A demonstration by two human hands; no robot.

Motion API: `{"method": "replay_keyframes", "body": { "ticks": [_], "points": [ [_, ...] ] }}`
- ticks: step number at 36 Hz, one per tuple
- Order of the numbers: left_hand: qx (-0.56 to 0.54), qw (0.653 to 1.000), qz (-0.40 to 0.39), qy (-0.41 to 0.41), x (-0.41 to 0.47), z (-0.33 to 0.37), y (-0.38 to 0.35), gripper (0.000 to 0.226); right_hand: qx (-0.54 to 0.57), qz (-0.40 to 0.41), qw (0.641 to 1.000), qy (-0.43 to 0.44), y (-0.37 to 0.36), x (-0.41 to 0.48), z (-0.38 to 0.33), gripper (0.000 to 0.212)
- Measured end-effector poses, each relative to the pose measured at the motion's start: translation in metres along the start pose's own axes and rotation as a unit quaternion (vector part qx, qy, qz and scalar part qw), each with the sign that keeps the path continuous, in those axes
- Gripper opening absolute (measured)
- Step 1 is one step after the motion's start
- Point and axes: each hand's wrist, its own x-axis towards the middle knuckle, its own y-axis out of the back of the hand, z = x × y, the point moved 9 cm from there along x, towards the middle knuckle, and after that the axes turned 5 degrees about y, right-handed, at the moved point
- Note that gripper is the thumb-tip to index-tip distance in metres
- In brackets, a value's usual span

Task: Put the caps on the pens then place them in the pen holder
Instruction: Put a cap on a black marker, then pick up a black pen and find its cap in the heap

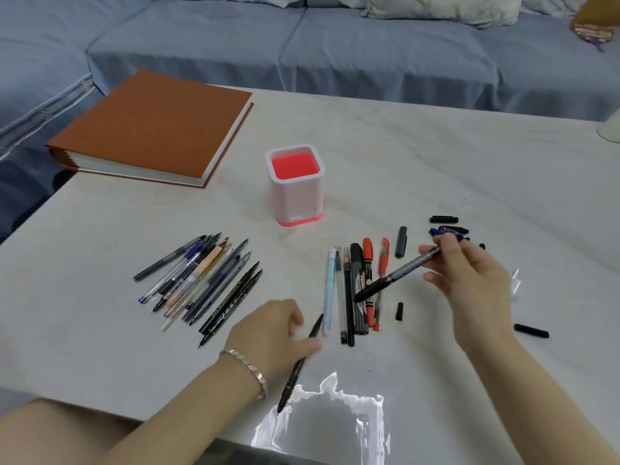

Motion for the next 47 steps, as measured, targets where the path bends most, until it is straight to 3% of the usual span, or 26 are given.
{"method": "replay_keyframes", "body": {
  "ticks": [4,7,9,12,15,18,23,29,33,41,45,47],
  "points": [
    [0.026,1.000,-0.001,-0.006,-0.004,-0.001,-0.008,0.018,-0.032,-0.008,0.997,0.064,-0.001,0.002,-0.013,0.013],
    [0.015,0.999,0.024,0.020,-0.003,-0.009,-0.003,0.012,-0.098,-0.053,0.981,0.157,-0.017,-0.008,-0.026,0.022],
    [-0.001,0.998,0.043,0.037,-0.002,-0.016,0.003,0.012,-0.179,-0.103,0.944,0.258,-0.037,-0.022,-0.034,0.022],
    [-0.090,0.992,0.070,0.056,-0.001,-0.026,0.016,0.010,-0.313,-0.184,0.852,0.378,-0.066,-0.044,-0.023,0.015],
    [-0.189,0.978,0.078,0.048,0.000,-0.029,0.025,0.010,-0.397,-0.263,0.778,0.410,-0.081,-0.055,0.009,0.020],
    [-0.325,0.942,0.063,0.050,0.000,-0.027,0.026,0.010,-0.451,-0.307,0.734,0.404,-0.082,-0.061,0.033,0.028],
    [-0.471,0.879,0.046,0.061,0.004,-0.019,0.022,0.009,-0.462,-0.293,0.760,0.351,-0.057,-0.046,0.037,0.035],
    [-0.493,0.868,0.039,0.038,0.007,-0.003,0.021,0.008,-0.500,-0.196,0.815,0.218,-0.005,0.006,0.028,0.029],
    [-0.481,0.876,0.037,0.027,0.008,0.007,0.022,0.003,-0.530,-0.193,0.801,0.199,-0.005,0.040,0.027,0.033],
    [-0.475,0.879,0.038,0.021,0.006,0.011,0.026,0.004,-0.625,-0.270,0.710,0.179,-0.041,0.064,0.054,0.036],
    [-0.483,0.875,0.034,0.021,0.006,0.012,0.023,0.005,-0.577,-0.200,0.759,0.225,-0.032,0.067,0.036,0.039],
    [-0.482,0.876,0.029,0.017,0.007,0.017,0.020,0.005,-0.587,-0.150,0.763,0.223,-0.014,0.075,0.029,0.038]
  ]
}}
